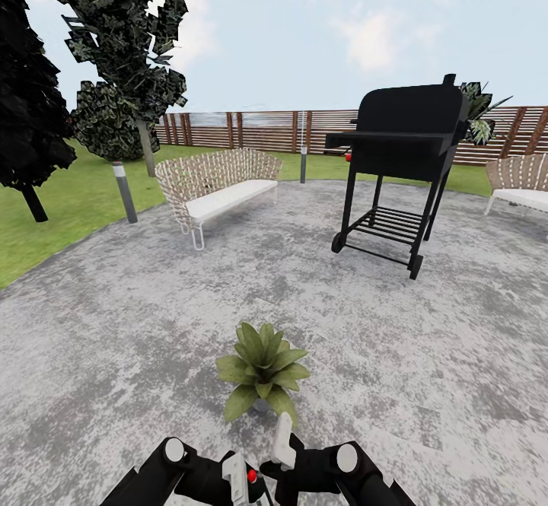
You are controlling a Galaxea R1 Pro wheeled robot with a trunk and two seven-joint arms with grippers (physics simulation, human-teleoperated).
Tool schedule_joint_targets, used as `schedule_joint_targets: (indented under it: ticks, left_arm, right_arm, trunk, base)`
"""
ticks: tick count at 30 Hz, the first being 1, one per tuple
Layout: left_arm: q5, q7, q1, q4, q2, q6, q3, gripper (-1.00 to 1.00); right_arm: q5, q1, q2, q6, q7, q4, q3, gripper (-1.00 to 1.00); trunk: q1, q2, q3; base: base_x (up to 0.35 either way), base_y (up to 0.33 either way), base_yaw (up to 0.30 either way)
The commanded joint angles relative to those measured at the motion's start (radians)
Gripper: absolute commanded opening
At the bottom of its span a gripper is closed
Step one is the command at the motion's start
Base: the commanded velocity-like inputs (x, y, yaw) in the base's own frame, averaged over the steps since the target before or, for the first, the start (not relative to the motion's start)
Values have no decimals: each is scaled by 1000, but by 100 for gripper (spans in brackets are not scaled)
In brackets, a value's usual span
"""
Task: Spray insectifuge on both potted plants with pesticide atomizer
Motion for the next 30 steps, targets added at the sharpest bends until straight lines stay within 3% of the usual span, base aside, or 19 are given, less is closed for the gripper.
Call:
schedule_joint_targets:
  ticks: [1,26,27,30]
  left_arm:
    - [-5,0,0,-2,1,-6,-2,-100]
    - [-5,-2,-1,-2,-13,-8,-4,-100]
    - [-12,0,1,0,24,-7,-2,-100]
    - [-13,1,1,0,62,-5,-2,-100]
  right_arm:
    - [3,0,0,5,4,-2,0,-100]
    - [3,0,0,5,4,-2,0,-100]
    - [3,0,0,5,4,-2,0,-100]
    - [3,0,0,7,4,-2,0,-100]
  trunk:
    - [0,0,-1]
    - [0,0,-1]
    - [0,0,-1]
    - [0,0,-1]
  base:
    - [0,0,0]
    - [0,0,0]
    - [0,0,0]
    - [0,0,0]
